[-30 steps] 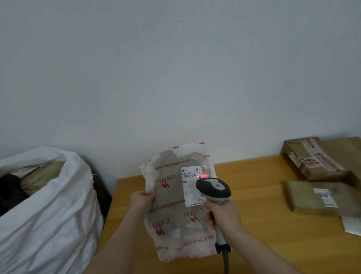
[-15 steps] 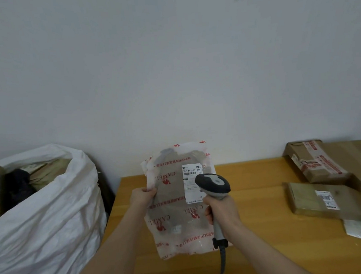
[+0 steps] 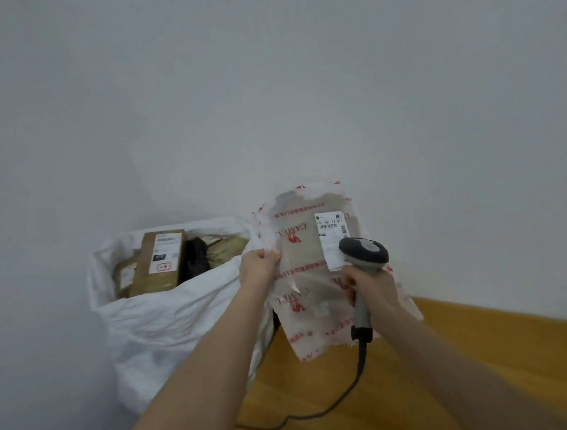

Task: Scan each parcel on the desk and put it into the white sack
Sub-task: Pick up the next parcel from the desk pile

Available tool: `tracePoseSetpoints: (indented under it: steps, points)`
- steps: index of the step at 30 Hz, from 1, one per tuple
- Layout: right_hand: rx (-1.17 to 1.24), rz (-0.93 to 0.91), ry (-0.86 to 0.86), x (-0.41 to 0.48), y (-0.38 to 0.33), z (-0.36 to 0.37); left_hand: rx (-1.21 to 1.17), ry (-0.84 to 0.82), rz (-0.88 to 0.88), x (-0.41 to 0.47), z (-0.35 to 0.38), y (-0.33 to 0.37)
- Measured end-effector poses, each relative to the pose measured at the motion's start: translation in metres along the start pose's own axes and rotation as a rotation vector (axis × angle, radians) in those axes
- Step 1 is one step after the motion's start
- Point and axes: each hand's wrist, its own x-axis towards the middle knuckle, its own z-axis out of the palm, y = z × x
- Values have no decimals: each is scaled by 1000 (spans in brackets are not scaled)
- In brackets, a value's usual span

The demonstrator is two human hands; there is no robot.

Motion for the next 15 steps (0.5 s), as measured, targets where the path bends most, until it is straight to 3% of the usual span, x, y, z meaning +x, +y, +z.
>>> tracePoseSetpoints:
  steps: [6, 15]
  points:
    - [-6, -32, -155, 4, -29, 99, -92, 236, 48, 27, -93, 25]
    - [-35, -131, -182, 28, -50, 275, -195, 459, 49, 151, -246, 6]
